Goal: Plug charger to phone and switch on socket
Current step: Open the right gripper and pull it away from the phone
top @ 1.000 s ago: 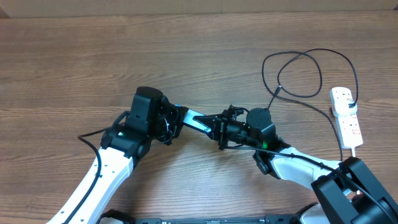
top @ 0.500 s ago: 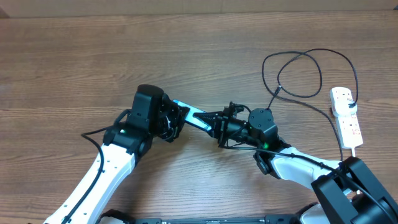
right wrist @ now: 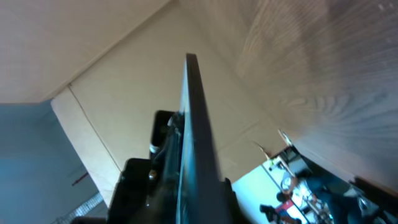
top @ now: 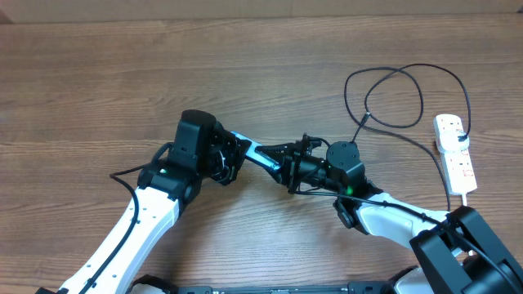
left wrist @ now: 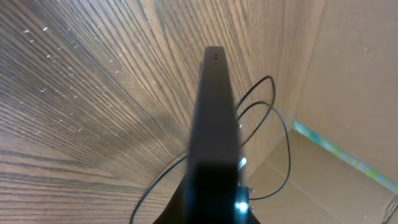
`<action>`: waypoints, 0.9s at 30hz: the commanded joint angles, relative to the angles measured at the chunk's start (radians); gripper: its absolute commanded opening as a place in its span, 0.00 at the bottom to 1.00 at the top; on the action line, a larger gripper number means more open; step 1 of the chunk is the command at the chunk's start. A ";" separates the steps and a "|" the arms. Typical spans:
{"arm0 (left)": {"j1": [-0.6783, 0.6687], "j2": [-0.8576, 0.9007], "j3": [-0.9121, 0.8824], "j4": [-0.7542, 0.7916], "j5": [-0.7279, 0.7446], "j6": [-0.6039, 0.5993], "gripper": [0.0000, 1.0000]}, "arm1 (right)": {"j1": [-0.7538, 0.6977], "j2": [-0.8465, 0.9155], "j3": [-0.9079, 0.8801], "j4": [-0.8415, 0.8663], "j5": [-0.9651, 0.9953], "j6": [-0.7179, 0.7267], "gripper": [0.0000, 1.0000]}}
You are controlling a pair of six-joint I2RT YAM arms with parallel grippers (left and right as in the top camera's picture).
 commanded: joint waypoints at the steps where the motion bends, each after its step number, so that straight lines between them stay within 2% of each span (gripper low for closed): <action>1: 0.001 0.005 0.002 0.007 -0.025 0.015 0.04 | 0.011 -0.017 0.019 -0.012 -0.042 0.044 0.31; 4: 0.002 0.005 0.002 0.008 -0.060 0.057 0.04 | 0.011 -0.017 0.019 -0.048 -0.048 0.039 0.39; 8: 0.007 0.005 0.002 0.007 -0.114 0.151 0.04 | 0.011 -0.017 0.019 -0.086 -0.047 -0.063 0.52; 10: 0.017 0.005 0.002 0.007 -0.129 0.235 0.04 | 0.010 -0.017 0.019 -0.087 -0.030 -0.199 0.67; 13: 0.039 0.006 0.002 0.002 -0.082 0.365 0.04 | 0.010 -0.017 0.019 -0.087 0.069 -0.578 0.99; 16: 0.067 0.006 0.002 -0.030 -0.001 0.475 0.04 | 0.010 -0.017 0.019 -0.128 0.177 -1.049 1.00; 22: 0.120 0.006 0.002 -0.124 0.137 0.697 0.04 | -0.030 -0.017 0.019 -0.235 0.219 -1.261 1.00; 27: 0.131 0.006 0.002 -0.154 0.296 0.842 0.04 | -0.093 -0.030 0.020 -0.300 0.225 -1.317 1.00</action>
